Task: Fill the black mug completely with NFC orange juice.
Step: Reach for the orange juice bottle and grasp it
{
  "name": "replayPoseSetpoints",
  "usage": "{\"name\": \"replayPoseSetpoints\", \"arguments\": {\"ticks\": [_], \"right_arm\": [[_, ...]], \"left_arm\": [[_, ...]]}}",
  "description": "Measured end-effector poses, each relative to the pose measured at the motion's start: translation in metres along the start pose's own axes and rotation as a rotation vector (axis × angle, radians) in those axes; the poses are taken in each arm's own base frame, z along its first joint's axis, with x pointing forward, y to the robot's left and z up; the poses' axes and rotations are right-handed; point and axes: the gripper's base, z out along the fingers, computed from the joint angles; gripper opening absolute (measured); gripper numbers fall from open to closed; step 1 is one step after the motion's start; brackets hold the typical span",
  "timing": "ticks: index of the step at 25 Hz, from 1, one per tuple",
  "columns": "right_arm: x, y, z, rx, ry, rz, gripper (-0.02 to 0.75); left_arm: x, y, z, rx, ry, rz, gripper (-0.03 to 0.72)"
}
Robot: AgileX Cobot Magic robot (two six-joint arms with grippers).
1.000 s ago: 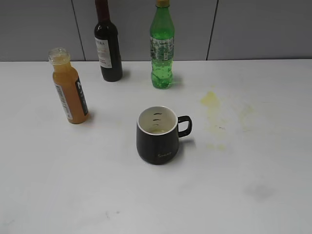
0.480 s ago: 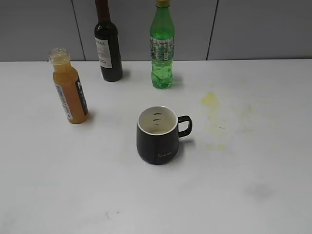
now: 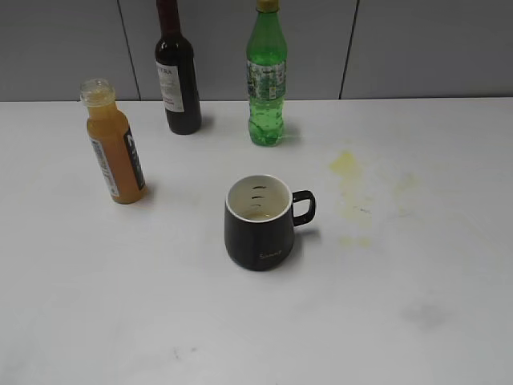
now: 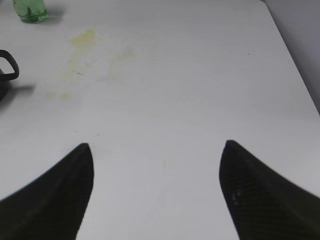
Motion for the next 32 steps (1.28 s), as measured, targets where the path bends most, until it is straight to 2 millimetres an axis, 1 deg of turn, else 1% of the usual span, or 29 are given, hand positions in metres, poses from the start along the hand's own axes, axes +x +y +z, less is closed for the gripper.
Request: {"name": "replayPoseSetpoints", "arguments": {"ticks": [2,3,4,5,6,7,8,9,10,12,17,20,22,26,29,32], "right_arm": [[0.0,0.0,0.0,0.0,0.0,0.0,0.594],[0.0,0.0,0.0,0.0,0.0,0.0,0.594],[0.0,0.0,0.0,0.0,0.0,0.0,0.594],[0.0,0.0,0.0,0.0,0.0,0.0,0.594],[0.0,0.0,0.0,0.0,0.0,0.0,0.594],[0.0,0.0,0.0,0.0,0.0,0.0,0.594],[0.0,0.0,0.0,0.0,0.0,0.0,0.594],[0.0,0.0,0.0,0.0,0.0,0.0,0.594],[0.0,0.0,0.0,0.0,0.0,0.0,0.594],[0.0,0.0,0.0,0.0,0.0,0.0,0.594],[0.0,0.0,0.0,0.0,0.0,0.0,0.594],[0.0,0.0,0.0,-0.001,0.0,0.001,0.594],[0.0,0.0,0.0,-0.001,0.0,0.001,0.594],[0.0,0.0,0.0,-0.001,-0.001,0.001,0.594],[0.0,0.0,0.0,-0.001,-0.001,0.001,0.594],[0.0,0.0,0.0,-0.001,-0.001,0.001,0.594]], "left_arm": [[0.0,0.0,0.0,0.0,0.0,0.0,0.244],[0.0,0.0,0.0,0.0,0.0,0.0,0.257],[0.0,0.0,0.0,0.0,0.0,0.0,0.288],[0.0,0.0,0.0,0.0,0.0,0.0,0.331],[0.0,0.0,0.0,0.0,0.0,0.0,0.408],[0.0,0.0,0.0,0.0,0.0,0.0,0.505],[0.0,0.0,0.0,0.0,0.0,0.0,0.571],[0.0,0.0,0.0,0.0,0.0,0.0,0.615],[0.0,0.0,0.0,0.0,0.0,0.0,0.634],[0.0,0.0,0.0,0.0,0.0,0.0,0.65],[-0.002,0.0,-0.001,-0.001,-0.018,0.0,0.657],[-0.015,0.001,-0.006,-0.011,-0.14,0.0,0.657],[-0.027,0.002,-0.004,-0.016,-0.21,0.0,0.657],[-0.057,0.004,0.016,-0.019,-0.277,0.001,0.657],[-0.081,0.005,0.038,-0.011,-0.341,-0.015,0.657],[-0.095,0.005,0.067,0.001,-0.388,-0.053,0.654]]}}
